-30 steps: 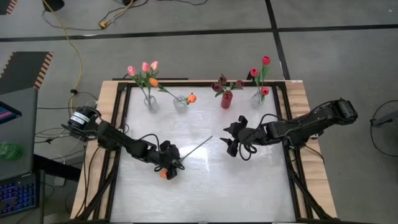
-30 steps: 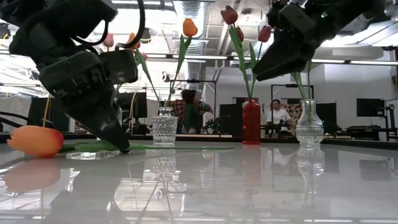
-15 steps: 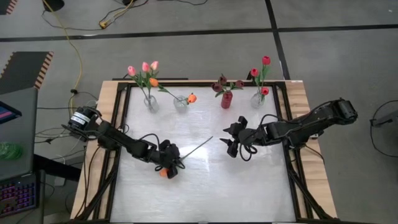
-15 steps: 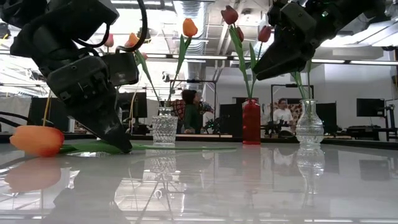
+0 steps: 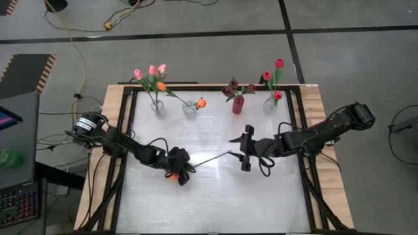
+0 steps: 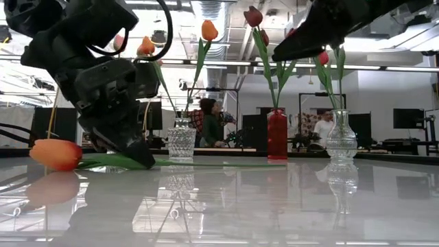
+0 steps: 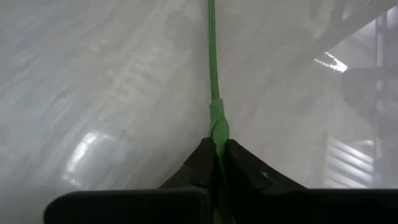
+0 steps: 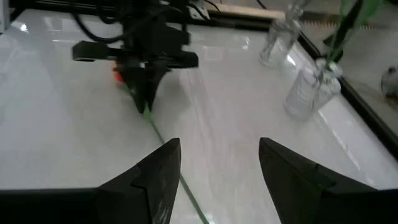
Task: Sort flowers into vase by color
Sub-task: Put the orange flower into the middle transparent vase
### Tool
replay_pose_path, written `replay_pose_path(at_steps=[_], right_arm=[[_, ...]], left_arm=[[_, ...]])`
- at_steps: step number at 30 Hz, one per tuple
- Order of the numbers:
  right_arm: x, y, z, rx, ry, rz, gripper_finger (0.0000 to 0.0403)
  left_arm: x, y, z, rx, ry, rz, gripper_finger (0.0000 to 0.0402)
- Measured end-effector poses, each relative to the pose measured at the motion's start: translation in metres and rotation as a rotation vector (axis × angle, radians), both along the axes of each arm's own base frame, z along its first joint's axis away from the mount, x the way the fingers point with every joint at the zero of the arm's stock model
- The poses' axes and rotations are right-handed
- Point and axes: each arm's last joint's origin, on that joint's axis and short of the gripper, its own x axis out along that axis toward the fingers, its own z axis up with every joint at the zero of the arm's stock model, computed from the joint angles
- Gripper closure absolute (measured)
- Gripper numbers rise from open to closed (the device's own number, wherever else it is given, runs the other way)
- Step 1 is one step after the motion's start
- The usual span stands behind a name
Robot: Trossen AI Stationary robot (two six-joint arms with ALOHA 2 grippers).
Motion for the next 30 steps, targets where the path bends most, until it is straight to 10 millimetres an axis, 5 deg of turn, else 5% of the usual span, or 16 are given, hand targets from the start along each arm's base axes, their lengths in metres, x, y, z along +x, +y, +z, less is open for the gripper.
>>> replay_pose_path(at_steps=[15, 30], right_arm=[[-0.002, 0.009, 0.0, -0.033, 0.003, 0.044, 0.0159], [-0.002, 0.01, 0.001, -0.257, 0.047, 0.153, 0.0159]], left_arm=[[0.016, 0.008, 0.013, -0.092, -0.123, 0.02, 0.0392], [0.053, 0.022, 0.054, -0.265, -0.27, 0.156, 0.0393]])
